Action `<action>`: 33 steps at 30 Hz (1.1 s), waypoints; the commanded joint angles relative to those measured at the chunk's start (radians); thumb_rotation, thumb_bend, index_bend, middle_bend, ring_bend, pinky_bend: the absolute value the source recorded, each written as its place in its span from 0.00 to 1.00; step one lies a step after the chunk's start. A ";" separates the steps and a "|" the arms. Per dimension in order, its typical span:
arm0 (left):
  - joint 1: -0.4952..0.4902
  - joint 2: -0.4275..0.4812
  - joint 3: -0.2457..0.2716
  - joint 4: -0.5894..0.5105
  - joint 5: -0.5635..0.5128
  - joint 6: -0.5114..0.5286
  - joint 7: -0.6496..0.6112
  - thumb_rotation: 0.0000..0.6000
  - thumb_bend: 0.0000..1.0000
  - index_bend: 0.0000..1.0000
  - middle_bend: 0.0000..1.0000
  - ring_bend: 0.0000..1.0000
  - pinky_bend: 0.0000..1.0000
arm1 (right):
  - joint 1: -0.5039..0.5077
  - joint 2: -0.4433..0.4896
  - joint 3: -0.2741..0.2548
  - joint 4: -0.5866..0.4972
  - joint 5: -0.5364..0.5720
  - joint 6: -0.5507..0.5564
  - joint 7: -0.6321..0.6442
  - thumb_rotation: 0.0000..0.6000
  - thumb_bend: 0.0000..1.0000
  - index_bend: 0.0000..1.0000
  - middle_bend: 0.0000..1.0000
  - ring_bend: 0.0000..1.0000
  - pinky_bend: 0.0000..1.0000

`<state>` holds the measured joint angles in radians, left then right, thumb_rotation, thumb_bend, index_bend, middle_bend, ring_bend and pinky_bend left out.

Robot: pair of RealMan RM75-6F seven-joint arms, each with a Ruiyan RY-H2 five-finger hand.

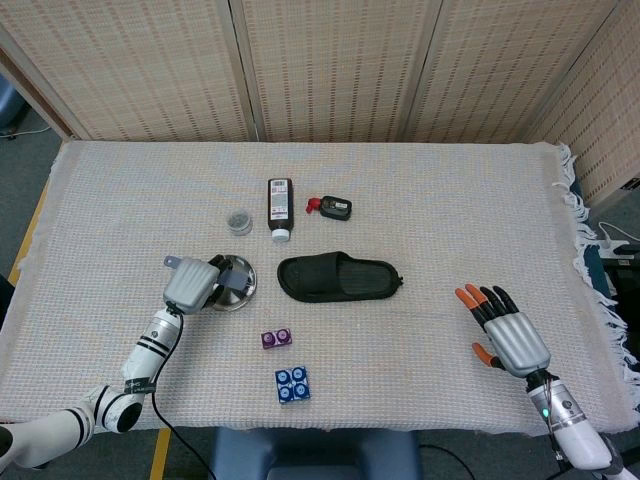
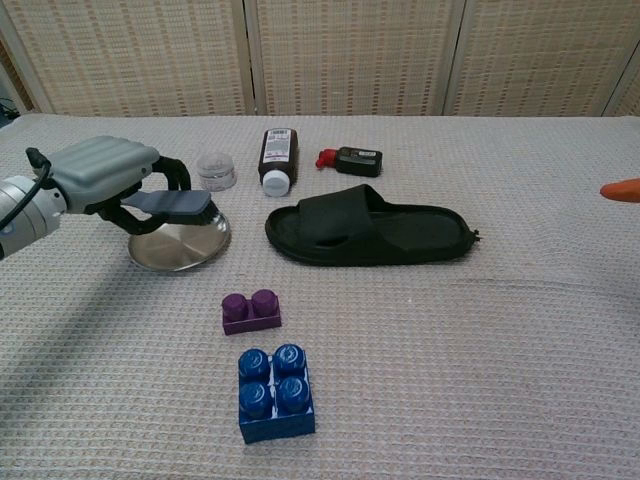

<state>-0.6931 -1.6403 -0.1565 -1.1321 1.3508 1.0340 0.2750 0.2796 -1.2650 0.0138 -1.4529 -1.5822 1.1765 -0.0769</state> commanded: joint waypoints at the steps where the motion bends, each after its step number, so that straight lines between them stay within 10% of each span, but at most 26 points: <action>1: -0.019 0.009 -0.057 -0.128 -0.077 0.001 0.139 1.00 0.45 0.44 0.52 0.91 1.00 | 0.166 -0.119 0.075 0.090 0.039 -0.204 0.056 1.00 0.47 0.00 0.00 0.00 0.00; 13: -0.083 -0.002 -0.118 -0.315 -0.265 -0.003 0.391 1.00 0.45 0.45 0.52 0.91 1.00 | 0.340 -0.306 0.124 0.218 0.141 -0.392 -0.032 1.00 0.69 0.00 0.00 0.00 0.00; 33: -0.201 -0.150 -0.150 -0.265 -0.419 0.035 0.493 1.00 0.45 0.45 0.52 0.91 1.00 | 0.413 -0.294 0.082 0.190 0.257 -0.497 -0.114 1.00 0.70 0.00 0.00 0.00 0.00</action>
<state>-0.8775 -1.7676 -0.3029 -1.4124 0.9397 1.0553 0.7507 0.6917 -1.5581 0.0959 -1.2634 -1.3260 0.6796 -0.1905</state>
